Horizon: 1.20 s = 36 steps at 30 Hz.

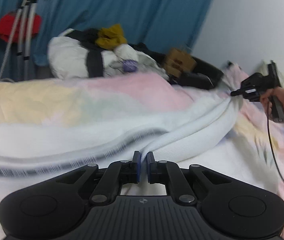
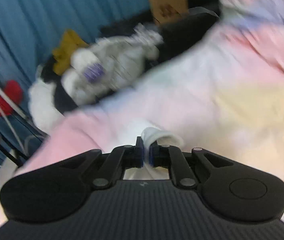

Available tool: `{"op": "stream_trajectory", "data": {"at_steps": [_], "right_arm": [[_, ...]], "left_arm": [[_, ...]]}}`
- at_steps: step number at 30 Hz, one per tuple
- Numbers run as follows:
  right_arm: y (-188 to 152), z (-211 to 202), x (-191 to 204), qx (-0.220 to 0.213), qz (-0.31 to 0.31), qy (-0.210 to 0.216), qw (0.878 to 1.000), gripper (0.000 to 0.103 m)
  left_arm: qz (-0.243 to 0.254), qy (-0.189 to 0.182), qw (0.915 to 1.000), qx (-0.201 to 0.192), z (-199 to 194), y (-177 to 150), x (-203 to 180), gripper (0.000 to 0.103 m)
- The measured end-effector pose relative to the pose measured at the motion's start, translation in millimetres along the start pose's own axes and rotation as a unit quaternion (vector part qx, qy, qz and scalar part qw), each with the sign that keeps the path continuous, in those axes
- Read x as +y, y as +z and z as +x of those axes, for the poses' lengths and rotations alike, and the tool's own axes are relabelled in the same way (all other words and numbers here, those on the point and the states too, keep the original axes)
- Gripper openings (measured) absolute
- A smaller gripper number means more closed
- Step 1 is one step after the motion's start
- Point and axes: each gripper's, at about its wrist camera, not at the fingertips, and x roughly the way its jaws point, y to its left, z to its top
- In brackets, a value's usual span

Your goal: Fold clothes

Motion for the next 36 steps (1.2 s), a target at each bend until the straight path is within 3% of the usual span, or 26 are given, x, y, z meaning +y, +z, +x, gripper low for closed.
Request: {"op": "stream_trajectory", "data": {"at_steps": [3,6,8,10,12,14,18,21,24,27,29,33,36], "right_arm": [[34.3,-17.1,55.4,-0.056,-0.033,0.051,0.997,0.009],[65.8,-50.5,86.6,-0.136,-0.053,0.116,0.983,0.009],[78.3,-70.5,100.5,-0.187,-0.074,0.149,0.968,0.009],[72.3,-77.3,96.9,-0.213,-0.093,0.150,0.961,0.009],[54.4,-67.9,73.2,-0.206,-0.089,0.134,0.965,0.009],[24.4,-47.4,34.8,-0.179,-0.078,0.100,0.976,0.009],[-47.1,4.3,-57.4,-0.059,-0.017,0.007,0.998,0.009],[-92.4,27.7,-102.8,0.007,0.005,-0.035,0.999,0.009],[-103.3,24.7,-106.1,-0.001,-0.009,-0.033,0.999,0.013],[-97.0,7.8,-85.6,-0.012,-0.043,-0.052,0.998,0.017],[-105.0,-9.5,-77.4,-0.026,-0.054,-0.063,0.996,0.023],[-125.1,-49.6,-59.8,-0.045,-0.060,-0.057,0.996,0.024],[-147.2,-81.2,-42.1,-0.050,-0.080,-0.040,0.995,0.024]], "left_arm": [[-0.018,0.017,0.9989,-0.041,-14.7,41.3,11.6,0.006],[-0.037,0.028,0.9943,-0.096,-37.9,72.2,22.0,0.006],[-0.022,0.027,0.9905,-0.133,-51.9,79.3,20.2,0.007],[0.007,0.032,0.9885,-0.148,-56.5,76.1,11.2,0.007],[0.032,0.034,0.9907,-0.128,-45.2,60.2,-0.5,0.007],[0.041,0.024,0.9955,-0.082,-23.0,36.1,-9.1,0.007],[0.065,0.017,0.9974,0.024,21.9,-22.9,-27.8,0.008],[0.071,0.024,0.9964,0.040,27.7,-42.7,-31.6,0.010],[0.040,0.018,0.9981,0.043,20.0,-40.3,-23.9,0.017],[0.016,0.025,0.9988,0.039,-1.1,-34.1,-15.0,0.028],[0.000,0.033,0.9989,0.032,-24.3,-35.3,-8.0,0.038],[-0.019,0.063,0.9975,0.027,-78.7,-43.2,-2.2,0.043],[-0.019,0.091,0.9954,0.020,-122.8,-49.9,-1.2,0.053]]}}
